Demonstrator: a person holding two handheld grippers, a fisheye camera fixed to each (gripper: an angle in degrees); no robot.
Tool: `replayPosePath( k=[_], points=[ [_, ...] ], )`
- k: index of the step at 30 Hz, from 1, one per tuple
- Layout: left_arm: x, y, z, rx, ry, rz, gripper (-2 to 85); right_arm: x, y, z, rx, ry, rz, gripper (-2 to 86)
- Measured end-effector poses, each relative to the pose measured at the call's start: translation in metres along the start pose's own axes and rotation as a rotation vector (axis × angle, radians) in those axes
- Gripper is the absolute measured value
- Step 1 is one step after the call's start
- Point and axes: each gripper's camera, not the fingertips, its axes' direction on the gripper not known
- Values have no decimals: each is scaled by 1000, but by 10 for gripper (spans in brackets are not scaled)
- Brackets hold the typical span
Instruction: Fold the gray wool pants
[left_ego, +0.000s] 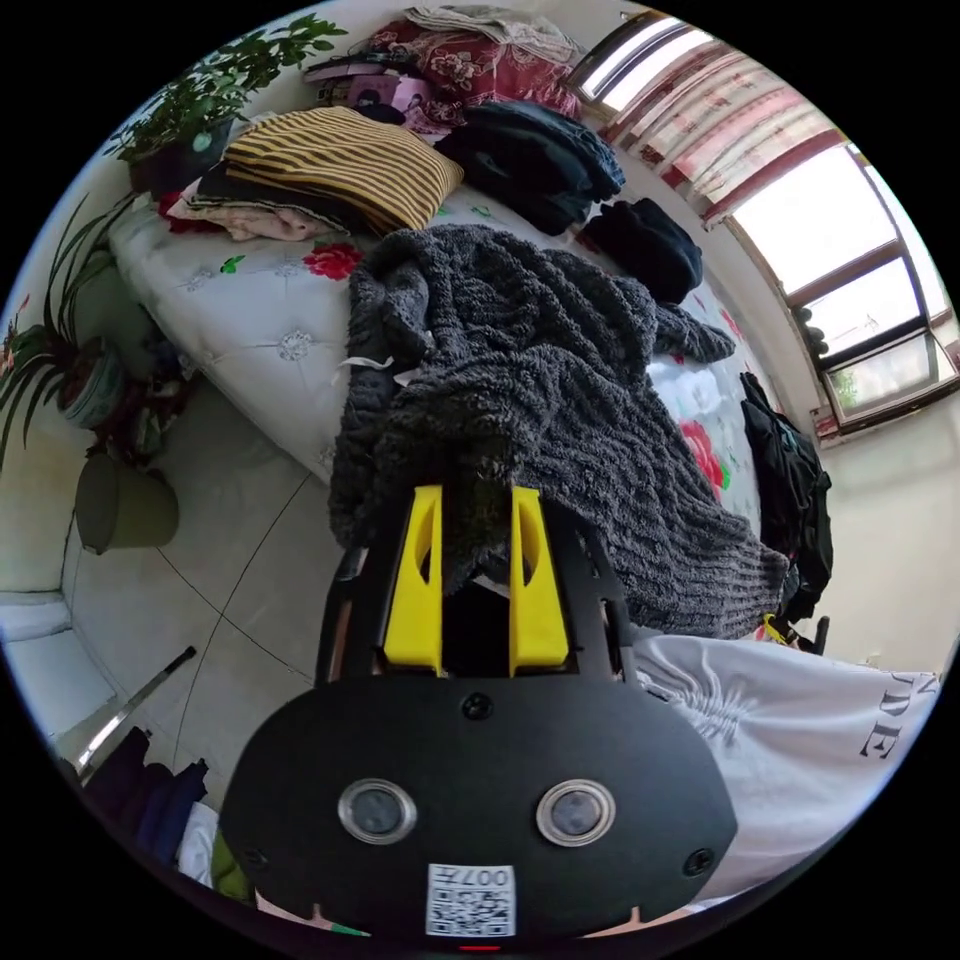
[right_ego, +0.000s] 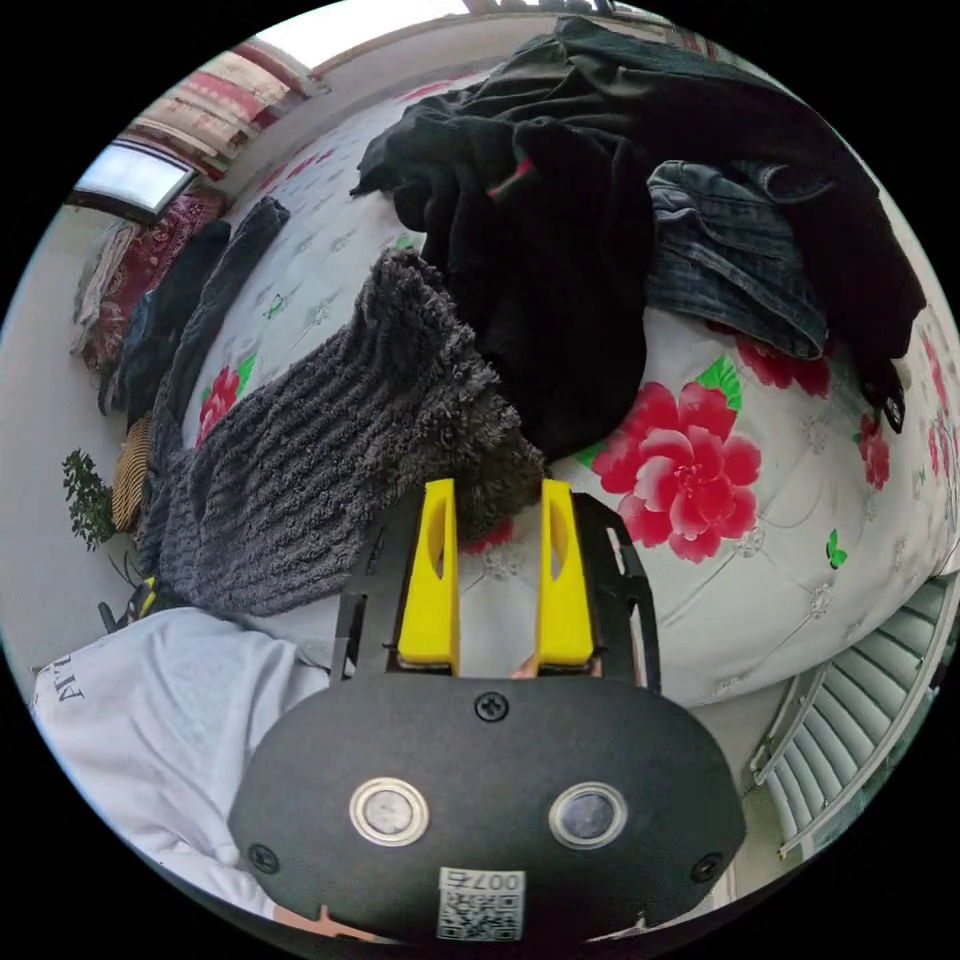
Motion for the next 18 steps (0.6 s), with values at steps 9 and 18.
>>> replayPosePath(
  k=[9,18],
  points=[
    [28,-23,41,-246,-256,232,0,20,39,-84,124,146,-119,10],
    [-43,29,43,-237,-104,70,65,78,73,-20,-41,312,36,44]
  ],
)
